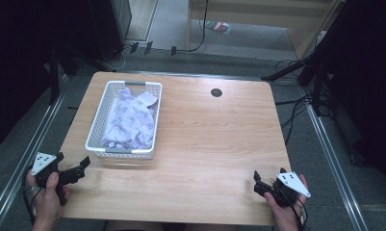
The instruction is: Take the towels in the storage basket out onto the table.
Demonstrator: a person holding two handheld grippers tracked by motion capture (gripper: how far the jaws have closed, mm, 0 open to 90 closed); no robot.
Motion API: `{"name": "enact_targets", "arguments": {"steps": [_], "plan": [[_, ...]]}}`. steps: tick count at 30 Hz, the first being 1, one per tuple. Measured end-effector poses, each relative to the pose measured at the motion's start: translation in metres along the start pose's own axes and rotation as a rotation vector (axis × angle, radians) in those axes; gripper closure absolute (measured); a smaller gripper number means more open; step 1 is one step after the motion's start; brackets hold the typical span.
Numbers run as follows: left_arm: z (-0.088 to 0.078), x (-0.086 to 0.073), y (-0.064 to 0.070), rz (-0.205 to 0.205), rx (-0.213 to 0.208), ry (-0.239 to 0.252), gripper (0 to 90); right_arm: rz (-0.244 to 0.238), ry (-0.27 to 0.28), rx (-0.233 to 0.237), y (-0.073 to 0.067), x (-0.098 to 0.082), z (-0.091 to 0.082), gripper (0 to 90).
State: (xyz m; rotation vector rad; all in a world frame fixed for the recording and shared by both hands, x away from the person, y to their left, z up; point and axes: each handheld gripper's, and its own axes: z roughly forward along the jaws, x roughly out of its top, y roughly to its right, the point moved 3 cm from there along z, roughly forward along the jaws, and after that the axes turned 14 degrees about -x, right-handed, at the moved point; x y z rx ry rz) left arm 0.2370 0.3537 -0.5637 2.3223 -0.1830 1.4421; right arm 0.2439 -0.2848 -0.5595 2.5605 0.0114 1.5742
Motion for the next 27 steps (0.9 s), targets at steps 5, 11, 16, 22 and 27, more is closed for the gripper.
{"name": "enact_targets", "arguments": {"steps": [5, 11, 16, 22, 27], "plan": [[-0.001, 0.001, 0.001, 0.004, -0.006, 0.02, 0.0, 0.019, -0.001, -0.001, 0.003, 0.0, 0.001, 7.2], [-0.001, 0.005, 0.004, 0.024, 0.033, 0.021, 0.0, 0.015, -0.004, 0.006, 0.002, 0.0, 0.0, 7.3], [-0.006, 0.015, 0.012, 0.032, 0.004, 0.029, 0.0, 0.03, -0.014, 0.009, 0.003, 0.0, 0.001, 7.9], [-0.015, 0.037, 0.03, 0.072, -0.026, 0.026, 0.0, 0.027, -0.007, 0.02, 0.002, 0.0, 0.001, 7.9], [-0.011, 0.057, 0.046, 0.093, -0.057, -0.003, 0.0, 0.029, -0.006, 0.025, 0.001, 0.0, 0.001, 8.0]]}}
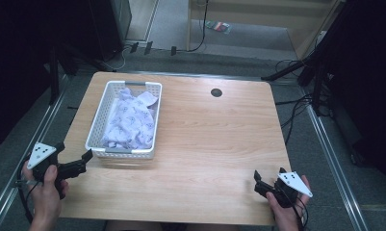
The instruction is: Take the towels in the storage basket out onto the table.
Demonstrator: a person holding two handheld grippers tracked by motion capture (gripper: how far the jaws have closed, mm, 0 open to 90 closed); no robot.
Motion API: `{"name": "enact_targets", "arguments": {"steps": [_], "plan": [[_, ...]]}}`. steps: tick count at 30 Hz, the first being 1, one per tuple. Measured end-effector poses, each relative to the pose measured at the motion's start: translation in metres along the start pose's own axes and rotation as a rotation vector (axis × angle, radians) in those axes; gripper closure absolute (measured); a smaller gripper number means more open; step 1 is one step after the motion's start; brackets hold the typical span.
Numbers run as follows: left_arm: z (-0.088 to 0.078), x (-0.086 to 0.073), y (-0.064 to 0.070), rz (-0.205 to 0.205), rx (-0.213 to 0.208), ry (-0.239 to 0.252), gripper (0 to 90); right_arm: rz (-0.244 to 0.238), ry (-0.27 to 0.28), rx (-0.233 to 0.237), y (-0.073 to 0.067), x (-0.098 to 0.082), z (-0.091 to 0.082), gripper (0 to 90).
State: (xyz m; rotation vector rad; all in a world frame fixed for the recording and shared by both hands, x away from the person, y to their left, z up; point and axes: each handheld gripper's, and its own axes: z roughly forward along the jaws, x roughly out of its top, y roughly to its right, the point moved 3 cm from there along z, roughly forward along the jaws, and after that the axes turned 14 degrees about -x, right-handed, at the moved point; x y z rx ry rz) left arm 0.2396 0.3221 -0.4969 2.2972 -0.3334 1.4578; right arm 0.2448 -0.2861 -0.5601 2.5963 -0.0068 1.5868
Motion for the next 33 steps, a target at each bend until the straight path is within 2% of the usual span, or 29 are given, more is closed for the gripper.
{"name": "enact_targets", "arguments": {"steps": [1, 2, 5, 8, 11, 23, 26, 33], "plan": [[0.006, 0.009, 0.004, 0.013, -0.007, -0.02, 0.0, 0.002, 0.001, -0.002, 0.0, 0.0, 0.0, 8.0], [0.006, 0.009, 0.004, 0.013, -0.007, -0.02, 0.0, 0.002, 0.001, -0.002, 0.0, 0.0, 0.0, 8.0], [0.015, 0.023, 0.009, 0.025, -0.031, -0.061, 0.0, 0.001, 0.003, -0.01, 0.001, 0.0, -0.001, 7.9], [0.025, 0.035, 0.013, 0.036, -0.038, -0.1, 0.0, -0.014, 0.002, -0.034, 0.001, -0.001, -0.002, 5.2], [0.035, 0.045, 0.015, 0.046, -0.042, -0.133, 0.0, -0.015, -0.002, -0.033, 0.001, -0.001, -0.003, 3.6], [0.066, 0.065, 0.018, 0.062, -0.044, -0.248, 0.0, -0.022, -0.006, -0.025, 0.001, -0.001, -0.003, 3.6], [0.075, 0.07, 0.019, 0.068, -0.05, -0.29, 0.0, -0.022, -0.008, -0.025, 0.0, -0.002, -0.003, 3.6], [0.095, 0.086, 0.015, 0.041, -0.043, -0.365, 0.0, -0.042, -0.014, -0.018, -0.004, -0.002, -0.002, 2.9]]}}
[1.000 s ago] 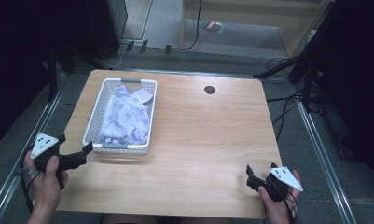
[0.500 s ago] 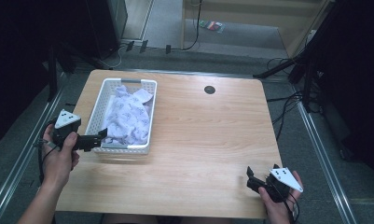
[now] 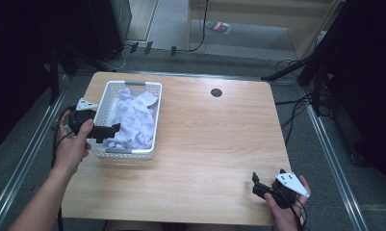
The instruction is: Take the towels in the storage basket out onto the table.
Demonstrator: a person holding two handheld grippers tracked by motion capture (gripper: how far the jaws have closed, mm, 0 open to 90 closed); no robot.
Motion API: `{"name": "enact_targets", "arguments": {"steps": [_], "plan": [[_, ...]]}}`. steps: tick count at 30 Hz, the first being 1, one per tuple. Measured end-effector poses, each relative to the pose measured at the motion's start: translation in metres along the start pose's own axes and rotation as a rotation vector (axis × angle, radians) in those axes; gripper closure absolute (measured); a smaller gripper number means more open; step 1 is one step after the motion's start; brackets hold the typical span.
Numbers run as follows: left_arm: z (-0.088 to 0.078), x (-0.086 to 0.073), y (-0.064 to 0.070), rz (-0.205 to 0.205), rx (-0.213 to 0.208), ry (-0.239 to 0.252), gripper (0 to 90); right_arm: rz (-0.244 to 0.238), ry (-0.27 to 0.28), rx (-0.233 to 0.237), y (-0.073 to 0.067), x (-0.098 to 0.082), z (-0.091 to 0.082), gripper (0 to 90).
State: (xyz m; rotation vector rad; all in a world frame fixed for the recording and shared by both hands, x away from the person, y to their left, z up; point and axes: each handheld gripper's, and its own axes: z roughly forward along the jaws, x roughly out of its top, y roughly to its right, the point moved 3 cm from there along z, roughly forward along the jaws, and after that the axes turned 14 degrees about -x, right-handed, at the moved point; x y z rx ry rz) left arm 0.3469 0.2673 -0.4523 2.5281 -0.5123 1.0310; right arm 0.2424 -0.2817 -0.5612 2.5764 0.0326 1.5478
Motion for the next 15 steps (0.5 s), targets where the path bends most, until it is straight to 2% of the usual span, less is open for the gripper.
{"name": "enact_targets", "arguments": {"steps": [3, 8, 13, 15], "plan": [[0.007, 0.008, -0.004, -0.017, 0.005, -0.029, 0.0, -0.004, -0.002, 0.01, -0.001, 0.0, 0.0, 2.8], [0.022, 0.021, -0.009, -0.031, 0.019, -0.132, 0.0, -0.014, 0.001, 0.022, -0.001, 0.0, 0.0, 2.8], [0.034, 0.027, -0.015, -0.066, 0.004, -0.198, 0.0, -0.004, 0.0, 0.033, 0.001, 0.0, 0.0, 2.8], [0.044, 0.027, -0.017, -0.079, -0.001, -0.24, 0.0, -0.007, 0.002, 0.039, 0.0, 0.0, 0.0, 2.8]]}}
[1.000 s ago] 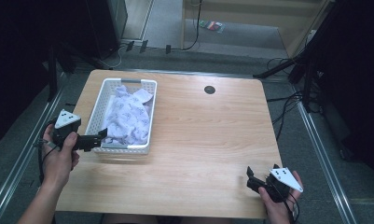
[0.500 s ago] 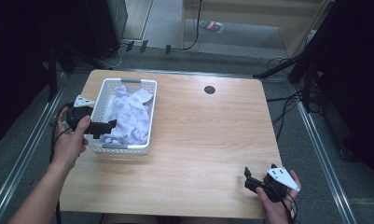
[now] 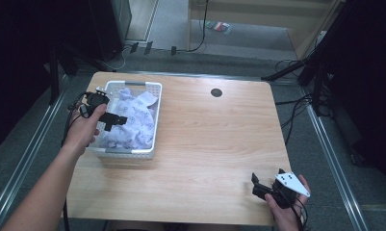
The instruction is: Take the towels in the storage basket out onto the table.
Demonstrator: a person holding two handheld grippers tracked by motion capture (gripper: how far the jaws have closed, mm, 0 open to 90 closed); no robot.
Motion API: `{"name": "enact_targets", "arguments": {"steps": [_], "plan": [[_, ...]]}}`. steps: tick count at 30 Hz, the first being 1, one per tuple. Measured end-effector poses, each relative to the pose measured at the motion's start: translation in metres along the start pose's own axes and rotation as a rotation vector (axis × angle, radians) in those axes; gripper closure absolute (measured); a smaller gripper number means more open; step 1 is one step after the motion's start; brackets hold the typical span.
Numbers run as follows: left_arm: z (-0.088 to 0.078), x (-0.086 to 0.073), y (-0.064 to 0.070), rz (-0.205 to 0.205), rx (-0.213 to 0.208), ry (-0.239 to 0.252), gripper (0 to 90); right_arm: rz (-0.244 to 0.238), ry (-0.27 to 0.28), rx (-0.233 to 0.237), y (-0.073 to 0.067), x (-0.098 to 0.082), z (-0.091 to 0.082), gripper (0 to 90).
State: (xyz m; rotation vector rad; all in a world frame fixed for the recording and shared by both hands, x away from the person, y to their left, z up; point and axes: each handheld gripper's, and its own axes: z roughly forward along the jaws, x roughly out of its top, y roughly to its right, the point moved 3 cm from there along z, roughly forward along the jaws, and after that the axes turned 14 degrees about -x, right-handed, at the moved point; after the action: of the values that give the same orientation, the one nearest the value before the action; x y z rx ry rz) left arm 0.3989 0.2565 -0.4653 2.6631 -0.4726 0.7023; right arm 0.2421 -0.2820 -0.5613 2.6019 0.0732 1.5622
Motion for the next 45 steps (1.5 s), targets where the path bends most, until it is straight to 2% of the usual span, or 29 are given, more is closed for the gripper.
{"name": "enact_targets", "arguments": {"steps": [1, 3, 4, 5, 6, 7, 8, 9, 10, 12, 13, 18, 19, 20, 22, 23, 24, 28, 31, 33, 34, 36, 39, 42, 45], "plan": [[0.0, 0.0, 0.0, 0.0, 0.0, 0.0, 0.0, 0.0, 0.0, 0.0, 0.0, 0.0, 0.0, 2.8], [0.009, 0.003, -0.002, -0.004, -0.009, -0.052, 0.0, 0.002, -0.002, 0.001, 0.0, 0.0, 0.0, 2.8], [0.009, 0.003, -0.002, -0.004, -0.009, -0.052, 0.0, 0.002, -0.002, 0.001, 0.0, 0.0, 0.0, 2.8], [0.017, 0.005, -0.001, -0.01, -0.011, -0.085, 0.0, -0.001, -0.003, -0.001, 0.0, 0.0, 0.0, 2.8], [0.017, 0.005, -0.001, -0.01, -0.011, -0.085, 0.0, -0.001, -0.003, -0.001, 0.0, 0.0, 0.0, 2.8], [0.025, 0.008, -0.001, -0.005, -0.015, -0.116, 0.0, -0.005, -0.002, -0.003, -0.001, 0.0, 0.0, 2.8], [0.025, 0.008, -0.001, -0.005, -0.015, -0.116, 0.0, -0.005, -0.002, -0.003, -0.001, 0.0, 0.0, 2.8], [0.036, 0.011, 0.002, -0.008, -0.025, -0.149, 0.0, -0.007, -0.002, -0.004, -0.001, 0.0, 0.0, 2.8], [0.036, 0.011, 0.002, -0.008, -0.025, -0.149, 0.0, -0.005, -0.003, -0.005, -0.001, 0.0, 0.001, 2.8], [0.046, 0.013, 0.004, -0.016, -0.055, -0.172, 0.0, -0.005, -0.004, -0.006, -0.001, 0.0, 0.001, 2.8], [0.056, 0.014, 0.004, -0.028, -0.049, -0.203, 0.0, -0.002, -0.005, -0.006, -0.001, 0.0, 0.0, 2.8], [0.072, 0.013, 0.007, -0.039, -0.032, -0.249, 0.0, 0.001, -0.005, -0.005, 0.0, 0.0, 0.0, 2.8], [0.081, 0.011, 0.011, -0.039, -0.004, -0.277, 0.0, 0.001, -0.005, -0.005, 0.0, 0.0, 0.0, 2.8], [0.081, 0.011, 0.011, -0.039, -0.004, -0.277, 0.0, 0.001, -0.005, -0.005, 0.0, 0.0, 0.0, 2.8], [0.088, 0.008, 0.013, -0.023, 0.03, -0.308, 0.0, -0.001, -0.005, -0.005, -0.001, 0.0, 0.0, 2.8], [0.094, 0.005, 0.013, -0.002, 0.058, -0.344, 0.0, -0.001, -0.005, -0.005, -0.001, 0.0, 0.0, 2.8], [0.098, 0.003, 0.013, 0.017, 0.086, -0.353, 0.0, -0.002, -0.005, -0.005, -0.001, 0.0, 0.0, 2.8], [0.1, 0.004, 0.014, 0.009, 0.093, -0.356, 0.0, -0.005, -0.007, -0.006, -0.001, 0.0, 0.0, 2.8], [0.1, 0.003, 0.014, 0.027, 0.096, -0.362, 0.8, -0.007, -0.007, -0.007, -0.001, 0.0, 0.001, 2.8], [0.096, 0.004, 0.014, 0.03, 0.101, -0.365, 7.7, -0.007, -0.007, -0.008, -0.001, 0.0, 0.001, 2.8], [0.092, 0.005, 0.013, 0.043, 0.12, -0.349, 16.0, -0.006, -0.007, -0.008, -0.001, 0.0, 0.001, 2.8], [0.087, 0.006, 0.011, 0.063, 0.145, -0.351, 37.9, -0.006, -0.009, -0.01, -0.001, 0.0, 0.001, 2.8], [0.084, 0.005, 0.009, 0.065, 0.162, -0.334, 53.2, -0.007, -0.009, -0.01, -0.001, 0.0, 0.001, 2.8], [0.083, 0.006, 0.01, 0.045, 0.163, -0.331, 57.0, -0.009, -0.009, -0.01, -0.001, 0.0, 0.001, 2.8], [0.08, 0.007, 0.009, 0.048, 0.157, -0.32, 59.4, -0.014, -0.014, -0.017, -0.002, 0.0, 0.001, 2.8]]}}
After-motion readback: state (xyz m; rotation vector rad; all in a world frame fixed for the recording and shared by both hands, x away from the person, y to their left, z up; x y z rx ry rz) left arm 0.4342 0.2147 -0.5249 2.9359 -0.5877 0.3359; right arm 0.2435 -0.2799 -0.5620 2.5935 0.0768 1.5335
